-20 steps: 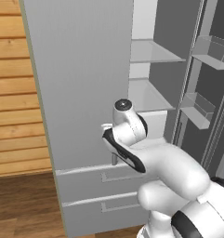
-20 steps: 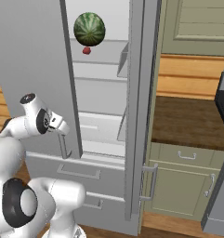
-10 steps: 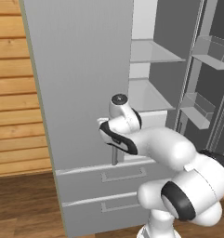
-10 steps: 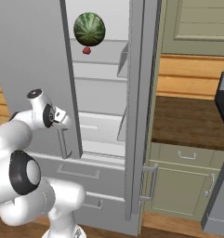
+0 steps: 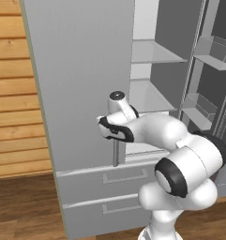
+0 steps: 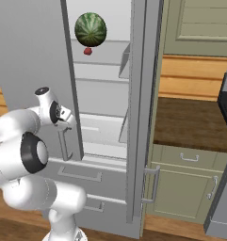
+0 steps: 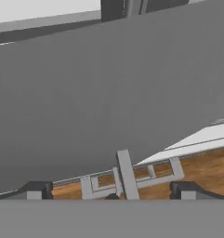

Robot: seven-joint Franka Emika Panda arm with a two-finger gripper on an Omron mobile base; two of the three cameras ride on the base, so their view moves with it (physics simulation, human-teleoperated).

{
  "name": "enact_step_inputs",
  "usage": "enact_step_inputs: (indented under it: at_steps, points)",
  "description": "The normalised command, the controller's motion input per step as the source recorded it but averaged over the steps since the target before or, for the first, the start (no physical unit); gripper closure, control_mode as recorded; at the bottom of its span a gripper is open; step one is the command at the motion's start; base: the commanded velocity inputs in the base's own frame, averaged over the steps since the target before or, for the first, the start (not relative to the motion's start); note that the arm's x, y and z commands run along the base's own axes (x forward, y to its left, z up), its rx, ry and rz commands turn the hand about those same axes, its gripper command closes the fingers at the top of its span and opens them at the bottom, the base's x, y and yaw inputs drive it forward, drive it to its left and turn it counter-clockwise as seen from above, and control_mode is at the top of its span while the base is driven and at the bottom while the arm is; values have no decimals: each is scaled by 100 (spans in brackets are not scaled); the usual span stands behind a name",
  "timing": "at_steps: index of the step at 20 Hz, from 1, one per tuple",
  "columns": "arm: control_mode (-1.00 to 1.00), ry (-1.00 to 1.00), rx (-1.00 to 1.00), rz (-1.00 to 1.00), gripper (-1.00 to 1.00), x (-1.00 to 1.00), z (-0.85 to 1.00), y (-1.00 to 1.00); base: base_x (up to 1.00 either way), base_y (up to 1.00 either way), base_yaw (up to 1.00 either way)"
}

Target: Take the strawberry from the fridge and place it on top of the pancake, located on the dining counter.

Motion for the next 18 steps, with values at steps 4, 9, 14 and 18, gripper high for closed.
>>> enact_step_inputs:
  at_steps: [4, 9, 14, 18]
  points:
    - [-100, 0, 0, 0, -100, 0, -32, 0, 0, 0, 0]
    - [-100, 0, 0, 0, -100, 0, -39, 0, 0, 0, 0]
    - [-100, 7, 0, 0, 100, 2, -43, 0, 0, 0, 0]
    - [-100, 1, 0, 0, 100, -18, -20, 0, 0, 0, 0]
